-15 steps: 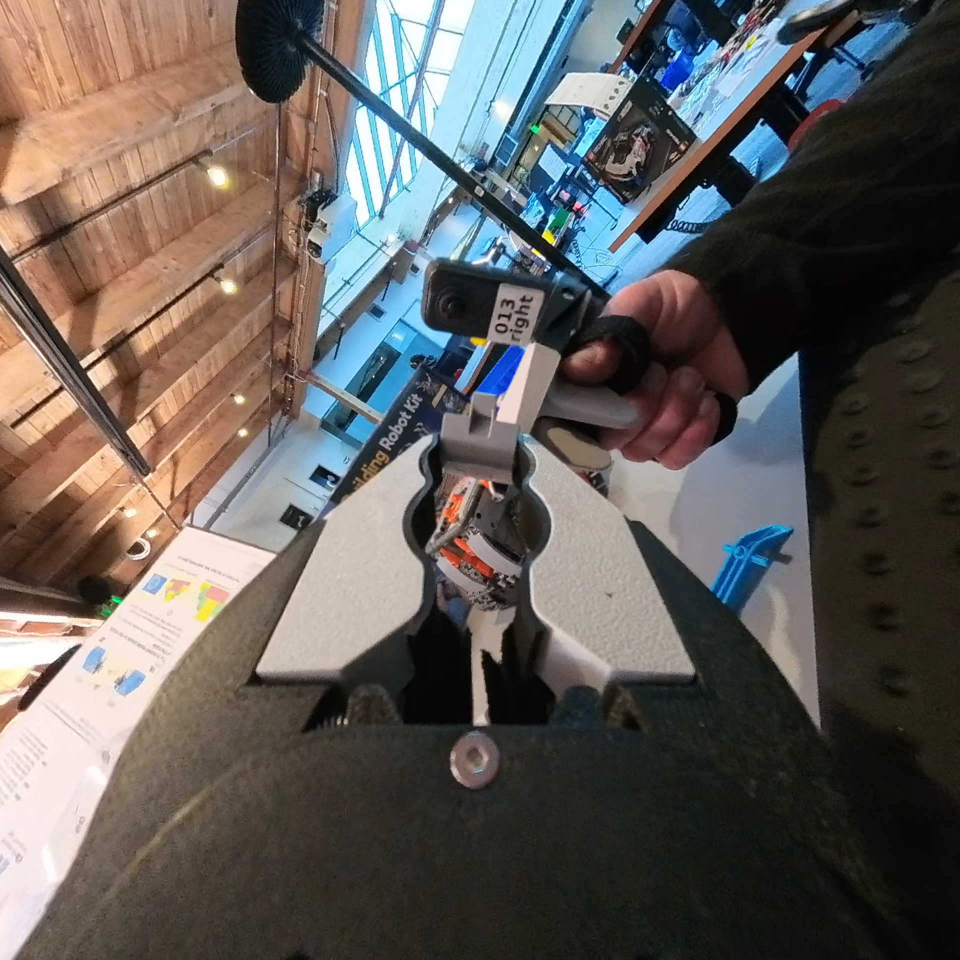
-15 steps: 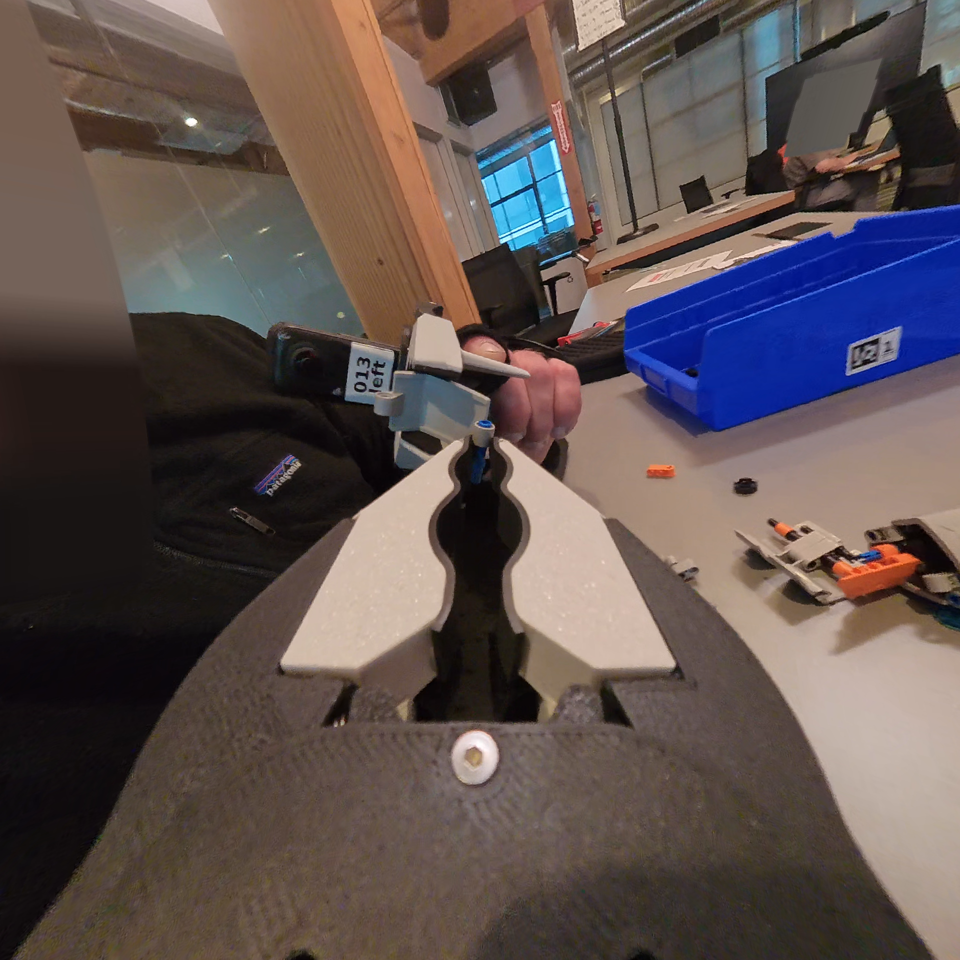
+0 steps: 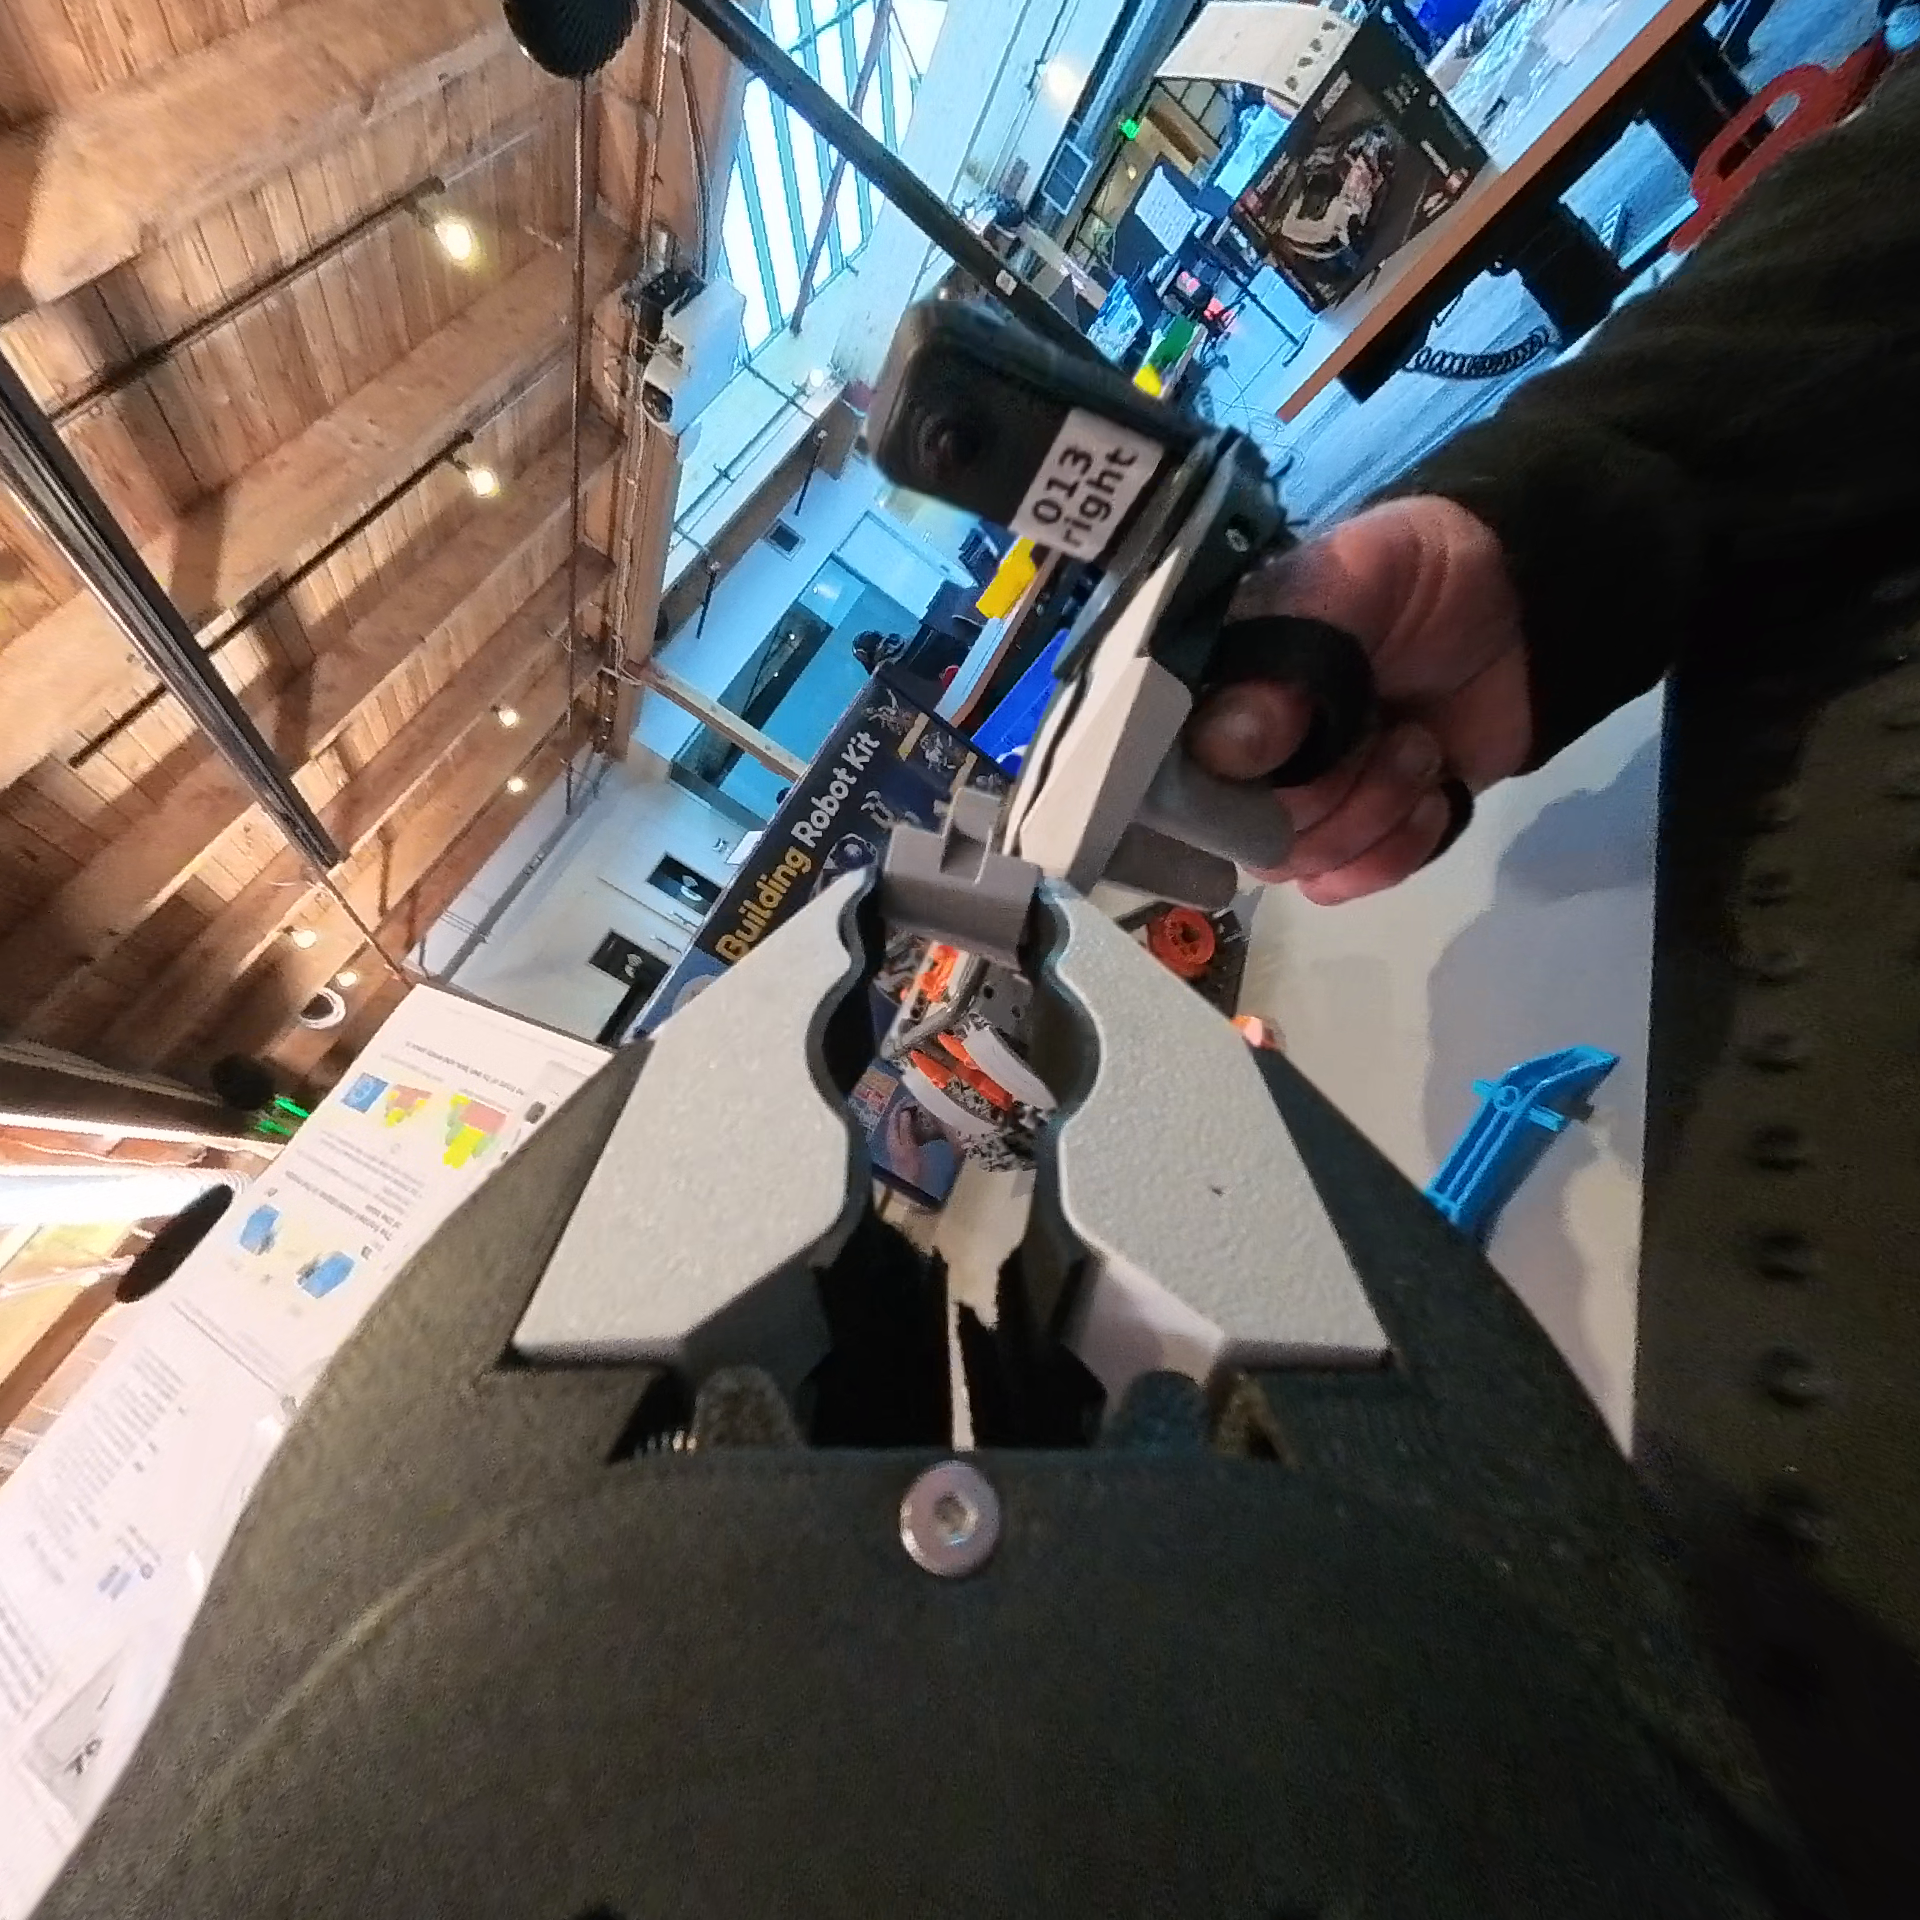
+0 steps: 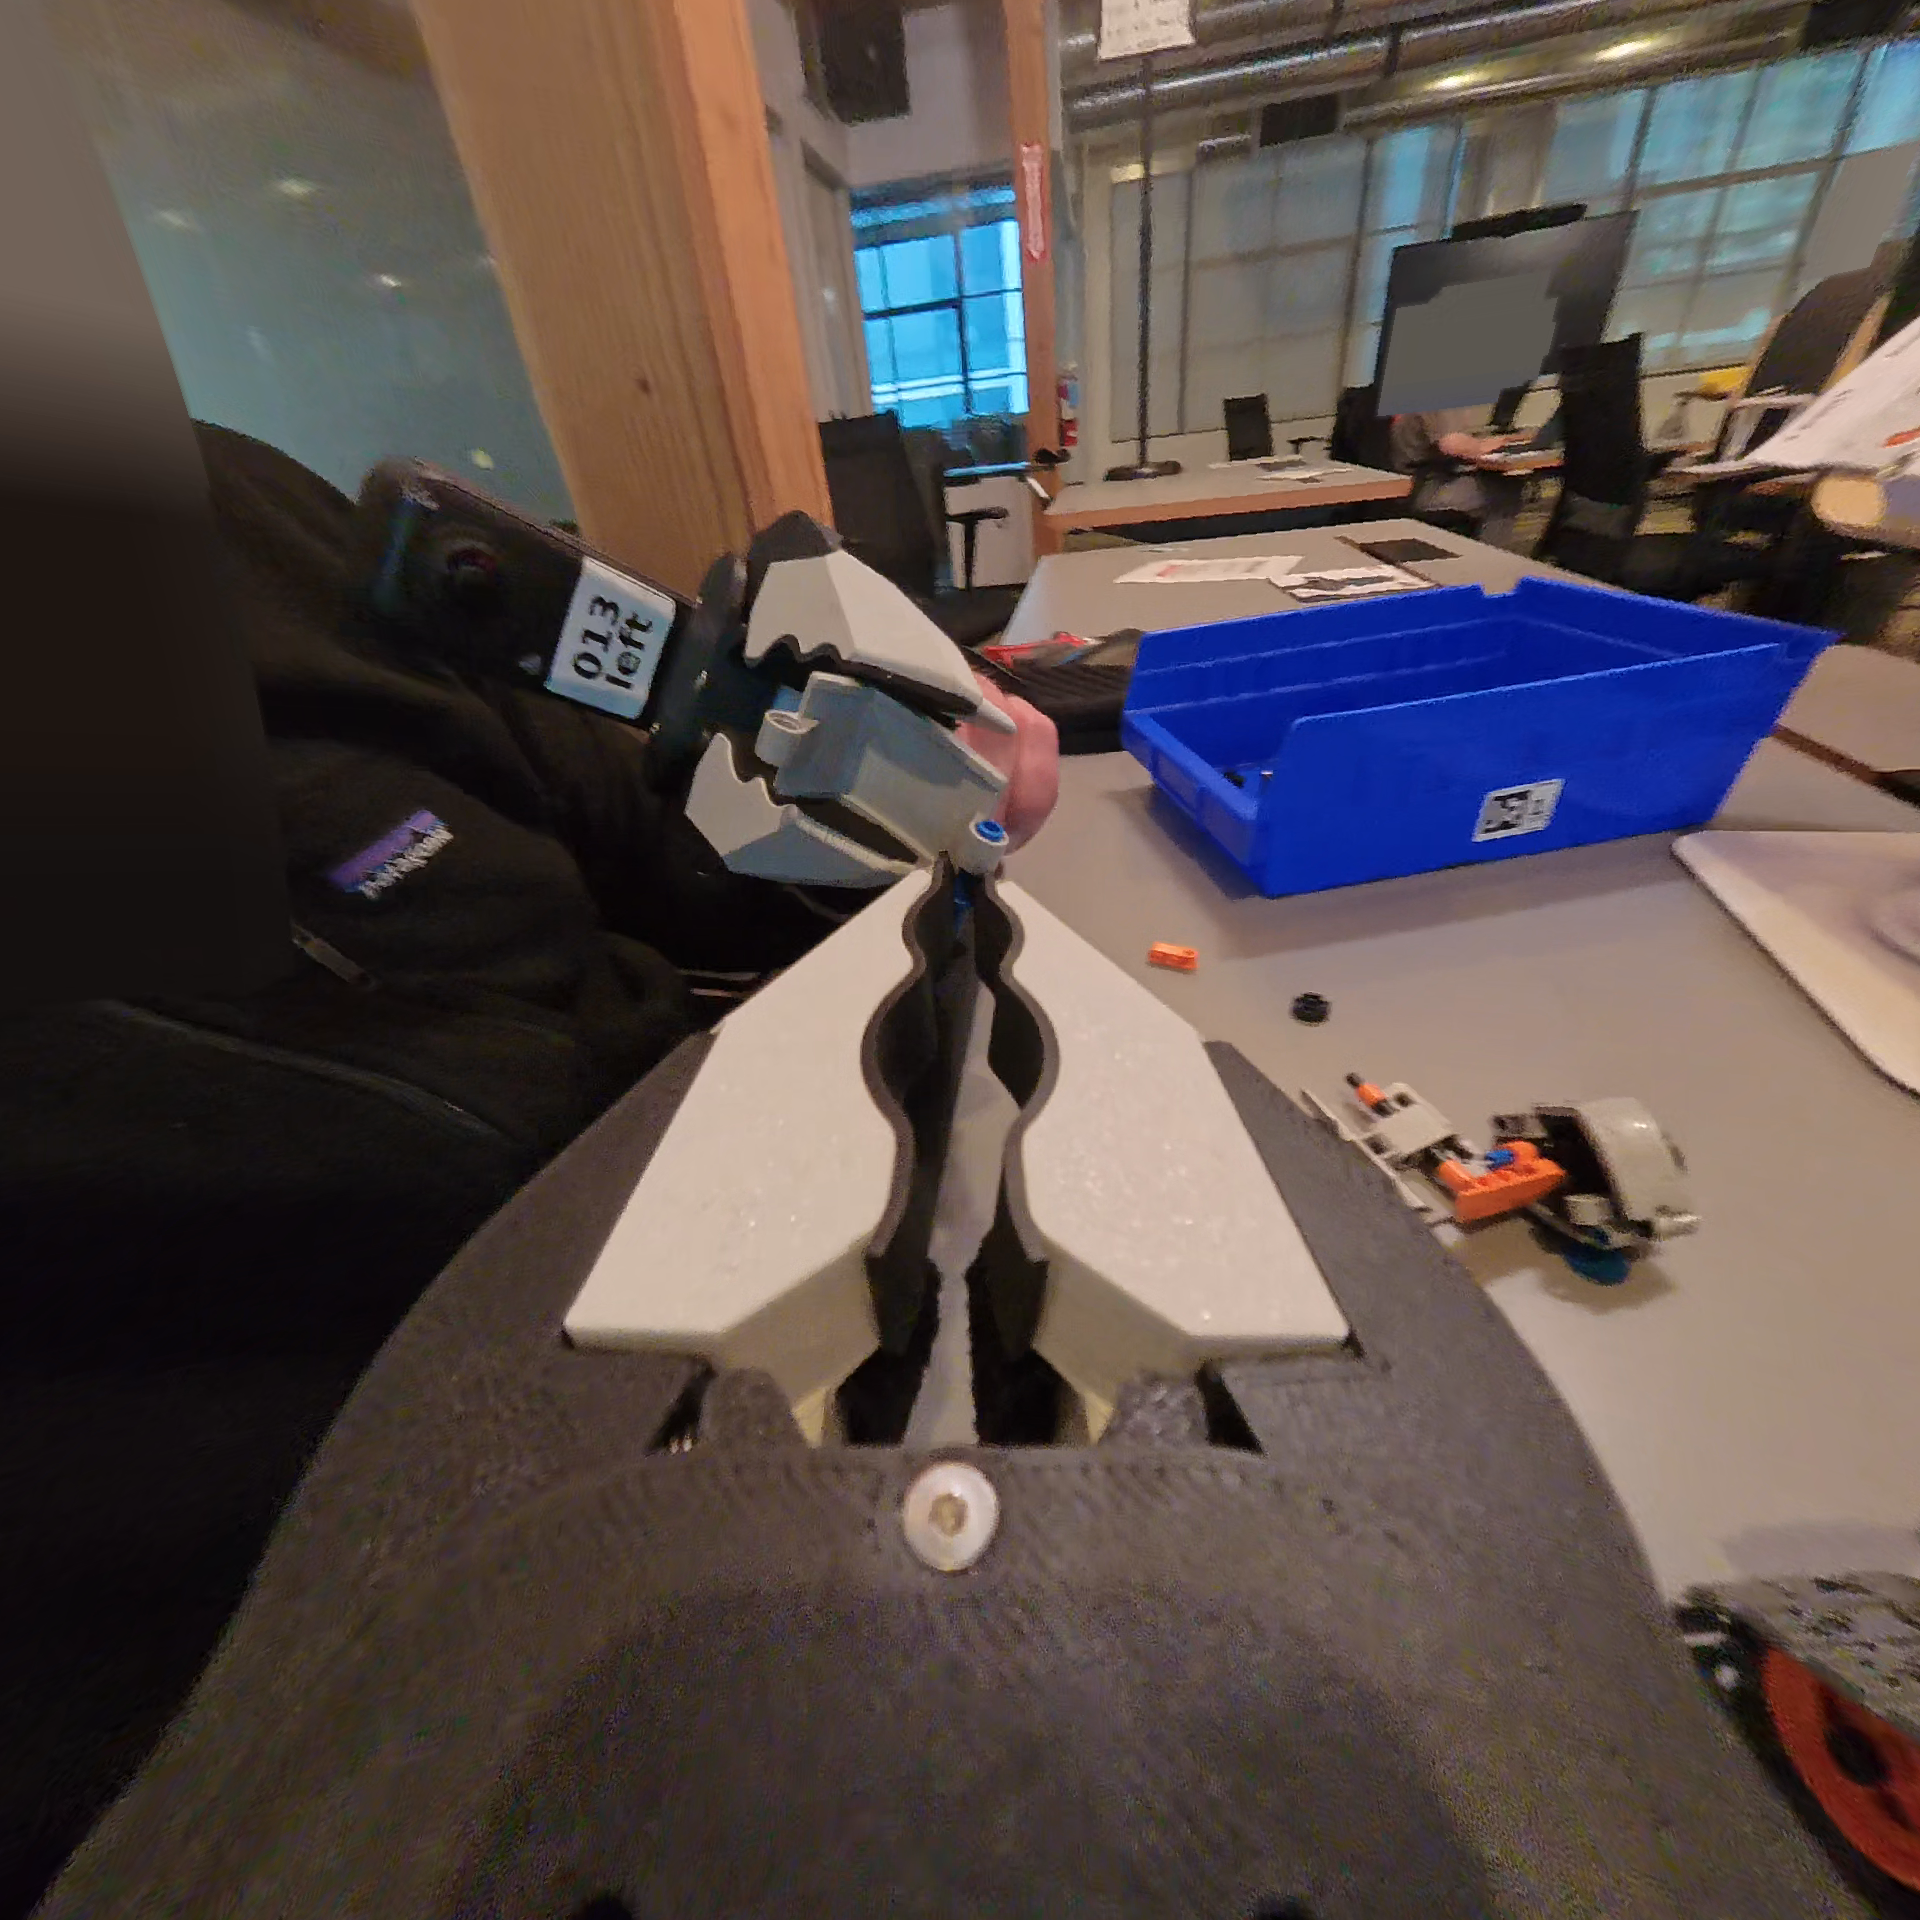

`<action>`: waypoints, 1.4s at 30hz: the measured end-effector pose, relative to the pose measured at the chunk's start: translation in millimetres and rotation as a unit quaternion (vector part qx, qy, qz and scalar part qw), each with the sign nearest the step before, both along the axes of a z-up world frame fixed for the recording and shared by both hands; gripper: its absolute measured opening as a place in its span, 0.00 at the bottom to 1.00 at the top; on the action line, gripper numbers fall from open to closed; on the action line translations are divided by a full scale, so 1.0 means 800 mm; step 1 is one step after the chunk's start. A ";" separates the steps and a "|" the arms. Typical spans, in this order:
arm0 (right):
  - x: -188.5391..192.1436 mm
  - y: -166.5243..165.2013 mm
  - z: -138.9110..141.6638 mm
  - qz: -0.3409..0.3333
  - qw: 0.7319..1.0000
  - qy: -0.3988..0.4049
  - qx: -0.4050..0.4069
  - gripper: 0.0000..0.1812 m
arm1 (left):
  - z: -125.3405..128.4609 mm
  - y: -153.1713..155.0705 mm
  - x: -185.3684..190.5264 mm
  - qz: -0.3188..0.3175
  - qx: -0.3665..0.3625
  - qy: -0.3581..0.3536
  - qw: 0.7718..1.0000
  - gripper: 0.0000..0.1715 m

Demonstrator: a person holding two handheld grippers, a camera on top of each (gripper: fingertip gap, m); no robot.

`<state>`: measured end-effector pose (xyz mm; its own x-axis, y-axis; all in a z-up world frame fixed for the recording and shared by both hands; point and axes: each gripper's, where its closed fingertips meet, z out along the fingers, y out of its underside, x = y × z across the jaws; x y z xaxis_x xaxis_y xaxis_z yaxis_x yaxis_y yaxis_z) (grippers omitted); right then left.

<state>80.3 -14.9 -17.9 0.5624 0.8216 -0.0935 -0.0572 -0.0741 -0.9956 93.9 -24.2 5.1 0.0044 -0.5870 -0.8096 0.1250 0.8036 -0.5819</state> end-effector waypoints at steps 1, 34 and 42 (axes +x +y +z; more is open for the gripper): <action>-0.001 0.000 0.000 -0.005 1.000 -0.007 0.002 0.01 | 0.002 0.000 -0.001 -0.002 -0.006 0.000 1.000 0.13; -0.021 0.035 0.014 -0.032 0.996 0.055 -0.057 0.03 | 0.034 0.036 0.024 -0.138 -0.341 -0.007 0.930 0.03; 0.015 0.034 -0.023 -0.113 0.972 -0.200 -0.053 0.02 | -0.009 0.025 0.032 -0.106 -0.247 0.097 0.958 0.07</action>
